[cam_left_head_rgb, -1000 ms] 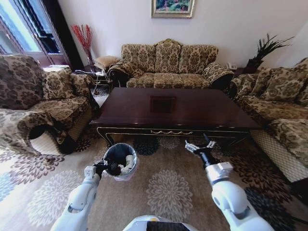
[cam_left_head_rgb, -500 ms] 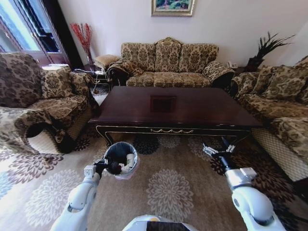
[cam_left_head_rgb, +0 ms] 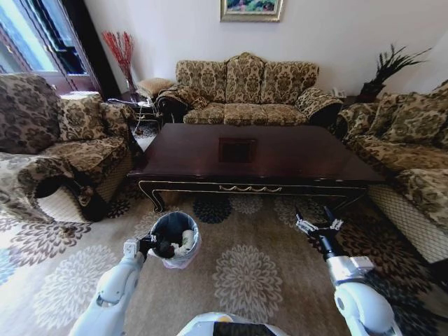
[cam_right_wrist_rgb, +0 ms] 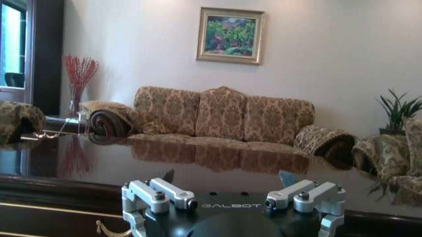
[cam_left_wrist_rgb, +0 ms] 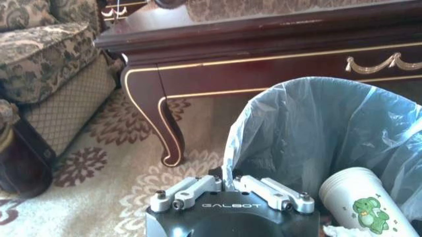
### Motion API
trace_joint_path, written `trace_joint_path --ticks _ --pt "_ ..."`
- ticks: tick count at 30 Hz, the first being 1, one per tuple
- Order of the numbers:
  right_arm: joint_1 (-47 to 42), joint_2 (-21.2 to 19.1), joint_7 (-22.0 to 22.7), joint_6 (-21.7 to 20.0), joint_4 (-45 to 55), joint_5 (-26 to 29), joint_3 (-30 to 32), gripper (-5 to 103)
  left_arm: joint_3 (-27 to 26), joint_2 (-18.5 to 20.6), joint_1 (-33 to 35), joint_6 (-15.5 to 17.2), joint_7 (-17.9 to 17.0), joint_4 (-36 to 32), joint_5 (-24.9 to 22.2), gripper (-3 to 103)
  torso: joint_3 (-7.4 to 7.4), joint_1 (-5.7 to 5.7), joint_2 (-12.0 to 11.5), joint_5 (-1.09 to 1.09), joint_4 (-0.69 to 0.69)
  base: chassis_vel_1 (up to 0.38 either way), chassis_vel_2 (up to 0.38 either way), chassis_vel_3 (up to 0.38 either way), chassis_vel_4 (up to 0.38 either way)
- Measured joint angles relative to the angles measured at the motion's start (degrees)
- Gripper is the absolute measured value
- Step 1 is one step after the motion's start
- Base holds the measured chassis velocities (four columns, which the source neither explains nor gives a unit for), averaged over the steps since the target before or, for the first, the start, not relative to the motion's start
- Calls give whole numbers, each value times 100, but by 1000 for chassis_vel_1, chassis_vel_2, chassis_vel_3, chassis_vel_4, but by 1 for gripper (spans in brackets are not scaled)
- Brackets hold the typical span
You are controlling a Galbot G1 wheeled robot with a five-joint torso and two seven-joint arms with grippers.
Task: Move to the front of the table and place the trash on the table into the trash bin.
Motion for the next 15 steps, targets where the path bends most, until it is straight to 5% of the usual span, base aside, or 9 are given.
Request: trace_joint_path --ticks 15 --pt "62 -2 101 -7 40 -70 -141 100 110 80 -277 -39 18 674 -128 3 -233 -162 -395 0 1 0 0 0 0"
